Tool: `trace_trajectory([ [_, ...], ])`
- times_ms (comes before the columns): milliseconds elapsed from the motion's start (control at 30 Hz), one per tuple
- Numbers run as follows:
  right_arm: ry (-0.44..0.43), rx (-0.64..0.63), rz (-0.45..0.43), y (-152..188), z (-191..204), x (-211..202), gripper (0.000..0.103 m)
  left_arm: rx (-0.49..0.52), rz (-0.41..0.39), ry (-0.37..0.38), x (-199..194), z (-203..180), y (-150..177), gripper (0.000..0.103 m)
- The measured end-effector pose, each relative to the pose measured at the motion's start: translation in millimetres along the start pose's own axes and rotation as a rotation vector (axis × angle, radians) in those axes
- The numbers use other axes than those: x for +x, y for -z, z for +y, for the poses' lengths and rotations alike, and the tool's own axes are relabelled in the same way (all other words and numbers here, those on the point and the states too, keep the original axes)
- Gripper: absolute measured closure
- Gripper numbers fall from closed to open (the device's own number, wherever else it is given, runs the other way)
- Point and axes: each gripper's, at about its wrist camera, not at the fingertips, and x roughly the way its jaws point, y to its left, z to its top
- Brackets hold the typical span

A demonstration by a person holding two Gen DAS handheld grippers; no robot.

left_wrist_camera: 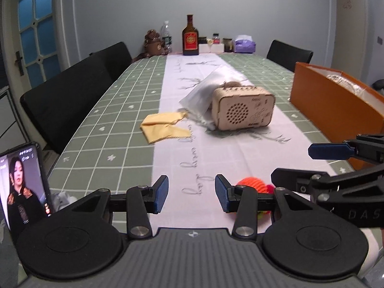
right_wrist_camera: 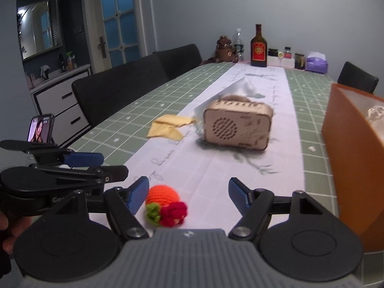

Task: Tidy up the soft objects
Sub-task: 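Grasp the red-orange crochet fruit with the right tool while the left tool grasps the yellow cloth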

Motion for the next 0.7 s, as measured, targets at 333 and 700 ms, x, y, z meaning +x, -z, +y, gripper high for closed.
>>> trace_trajectory([
  [333,-0.026,-0.029,0.062,5,17,32,0.037,-0.024,0.027,-0.036,2,17,3,0.053],
  [700,-0.055,-0.032,0.116,3,19,51,0.060,-0.020,0.050,-0.022,15,24,-4,0.053],
])
